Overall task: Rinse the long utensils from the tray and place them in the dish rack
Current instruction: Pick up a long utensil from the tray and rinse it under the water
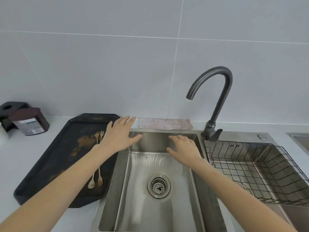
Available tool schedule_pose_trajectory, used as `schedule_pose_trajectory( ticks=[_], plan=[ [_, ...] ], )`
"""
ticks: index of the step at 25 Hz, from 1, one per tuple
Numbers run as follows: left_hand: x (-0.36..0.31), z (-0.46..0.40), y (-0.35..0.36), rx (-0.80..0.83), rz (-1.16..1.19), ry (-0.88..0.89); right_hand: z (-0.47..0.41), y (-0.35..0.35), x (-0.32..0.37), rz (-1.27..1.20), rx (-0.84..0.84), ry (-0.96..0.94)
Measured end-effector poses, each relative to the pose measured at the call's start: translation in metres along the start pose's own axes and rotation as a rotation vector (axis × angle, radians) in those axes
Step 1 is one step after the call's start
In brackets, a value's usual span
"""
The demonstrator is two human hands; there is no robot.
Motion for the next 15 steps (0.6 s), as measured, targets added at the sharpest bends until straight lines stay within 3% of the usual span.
schedule_pose_trajectory(
  ticks=[11, 15],
  plan=[
    [0.132, -0.015, 0.039, 0.102, 0.076, -0.174, -0.069, 0.073, 0.114, -0.204, 0.111, -0.037],
    [0.167, -0.017, 0.075, 0.239, 0.176, -0.296, -0.091, 0.102, 0.143, -0.295, 0.169, -0.022]
  ],
)
Point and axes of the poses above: each hand's wrist, its own z-axis away from the middle knuckle, its own y-axis out of the palm, x = y × z, the point moved 7 cm from there along -z, towards the middle knuckle, and after that the axes turned 13 degrees about -y, right-handed, at the moved point
